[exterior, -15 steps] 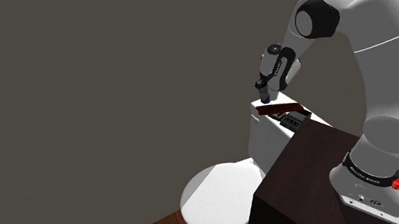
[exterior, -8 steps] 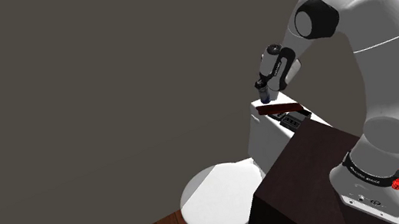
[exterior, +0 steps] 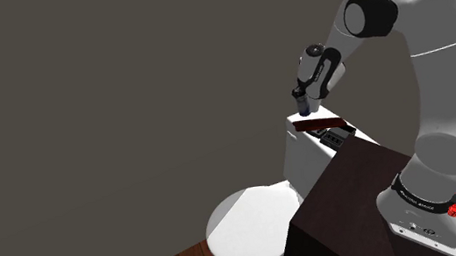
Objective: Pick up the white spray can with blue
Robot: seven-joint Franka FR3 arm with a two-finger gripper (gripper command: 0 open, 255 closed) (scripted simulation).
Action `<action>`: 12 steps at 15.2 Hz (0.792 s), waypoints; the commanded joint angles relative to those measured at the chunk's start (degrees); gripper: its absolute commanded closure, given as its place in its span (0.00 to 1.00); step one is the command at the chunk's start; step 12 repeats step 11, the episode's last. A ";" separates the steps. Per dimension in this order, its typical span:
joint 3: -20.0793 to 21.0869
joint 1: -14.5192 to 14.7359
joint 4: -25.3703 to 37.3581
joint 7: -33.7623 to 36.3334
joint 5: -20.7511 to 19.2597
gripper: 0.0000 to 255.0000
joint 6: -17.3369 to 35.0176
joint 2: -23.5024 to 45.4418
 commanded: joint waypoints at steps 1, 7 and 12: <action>0.50 -0.46 -0.49 -0.56 -0.11 1.00 -1.16 -1.76; 2.00 -1.67 -1.66 -2.18 -0.07 1.00 -4.53 -6.42; 2.58 -2.11 -1.99 -2.84 0.10 1.00 -5.79 -8.02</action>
